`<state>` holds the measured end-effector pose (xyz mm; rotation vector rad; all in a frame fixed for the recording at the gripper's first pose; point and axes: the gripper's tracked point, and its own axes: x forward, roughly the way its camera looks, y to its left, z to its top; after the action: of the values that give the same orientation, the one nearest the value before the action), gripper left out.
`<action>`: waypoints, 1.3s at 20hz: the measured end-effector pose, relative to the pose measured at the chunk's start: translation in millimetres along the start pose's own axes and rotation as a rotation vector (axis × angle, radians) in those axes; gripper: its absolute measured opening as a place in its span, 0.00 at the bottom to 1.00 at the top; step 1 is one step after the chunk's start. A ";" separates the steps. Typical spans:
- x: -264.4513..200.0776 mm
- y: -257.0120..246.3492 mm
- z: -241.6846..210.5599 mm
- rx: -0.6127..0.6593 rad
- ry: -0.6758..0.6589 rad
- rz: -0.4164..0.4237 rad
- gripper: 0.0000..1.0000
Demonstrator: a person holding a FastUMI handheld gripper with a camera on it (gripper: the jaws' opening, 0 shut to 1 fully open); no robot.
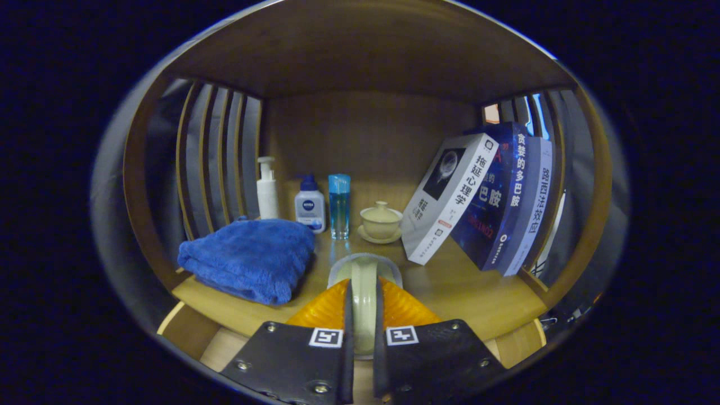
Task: Pull open the drawer, take out the items inside it, and place them on the countertop above the cabinet.
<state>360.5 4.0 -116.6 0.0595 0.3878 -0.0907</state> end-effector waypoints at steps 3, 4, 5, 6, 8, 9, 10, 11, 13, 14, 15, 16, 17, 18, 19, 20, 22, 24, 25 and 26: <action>6.9 -1.9 0.8 0.016 -0.002 -0.006 0.14; 10.8 -4.1 1.5 0.021 -0.005 -0.009 0.14; 13.7 -5.5 -0.3 0.023 -0.001 -0.010 0.14; 15.6 -6.7 0.4 0.026 -0.005 -0.016 0.16; 20.9 -9.3 3.1 0.031 -0.016 -0.027 0.16; 22.0 -9.5 1.2 0.033 -0.014 -0.033 0.15; 23.5 -11.3 -2.7 0.031 -0.002 -0.043 0.17; 27.1 -12.1 -10.7 0.020 0.018 -0.045 0.19; 29.6 -14.7 -4.7 -0.001 -0.023 -0.056 0.22; 27.9 -13.5 -5.1 -0.008 -0.028 -0.056 0.21; 27.6 -12.5 -4.4 -0.011 -0.041 -0.058 0.22; 30.7 -13.1 -4.7 -0.017 -0.040 -0.063 0.22; 26.0 -12.2 -4.6 -0.015 -0.047 -0.055 0.23; 24.8 -9.8 -2.1 -0.012 -0.055 -0.048 0.29; 26.7 -11.4 0.8 -0.009 -0.070 -0.051 0.37; 24.0 -11.9 6.4 -0.009 -0.093 -0.051 0.46; 17.3 -13.4 22.0 -0.019 -0.152 -0.049 0.62; -0.5 -9.3 29.6 -0.026 -0.183 -0.033 0.78; -10.2 -8.3 32.4 -0.034 -0.192 -0.023 0.86; -20.3 -7.6 34.6 -0.042 -0.202 -0.014 0.87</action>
<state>354.0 -4.6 -77.1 0.0055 0.1887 -0.1015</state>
